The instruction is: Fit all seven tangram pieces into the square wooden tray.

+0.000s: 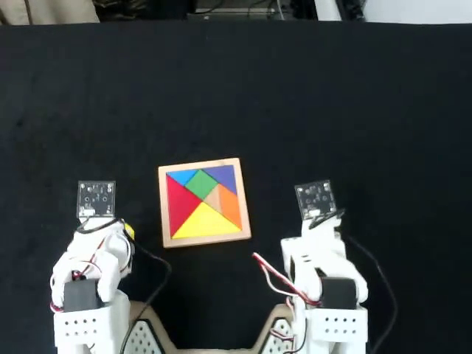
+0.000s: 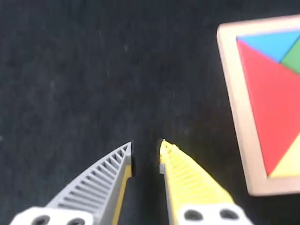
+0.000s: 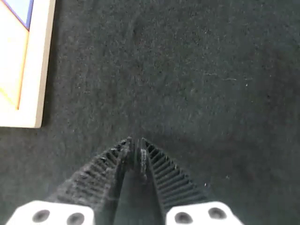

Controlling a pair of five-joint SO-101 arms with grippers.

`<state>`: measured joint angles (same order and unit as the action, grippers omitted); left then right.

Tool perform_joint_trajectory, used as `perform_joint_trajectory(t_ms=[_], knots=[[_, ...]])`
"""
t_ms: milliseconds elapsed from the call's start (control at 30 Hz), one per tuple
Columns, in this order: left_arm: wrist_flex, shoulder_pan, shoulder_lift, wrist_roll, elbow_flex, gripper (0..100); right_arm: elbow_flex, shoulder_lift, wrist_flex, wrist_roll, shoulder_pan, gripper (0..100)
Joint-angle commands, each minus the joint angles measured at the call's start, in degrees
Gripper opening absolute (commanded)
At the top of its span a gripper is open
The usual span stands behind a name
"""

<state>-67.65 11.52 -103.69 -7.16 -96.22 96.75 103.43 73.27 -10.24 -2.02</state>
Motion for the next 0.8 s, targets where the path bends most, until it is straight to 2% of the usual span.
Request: perform_joint_trajectory(t_ms=[0, 767], knots=[[-5.27, 0.04, -0.70, 0.44, -1.10, 11, -0.22, 3.56, 0.62, -0.18, -0.70, 2.9], [-5.27, 0.04, -0.62, 0.44, -1.10, 11, -0.22, 3.56, 0.62, -0.44, -0.62, 2.9]])
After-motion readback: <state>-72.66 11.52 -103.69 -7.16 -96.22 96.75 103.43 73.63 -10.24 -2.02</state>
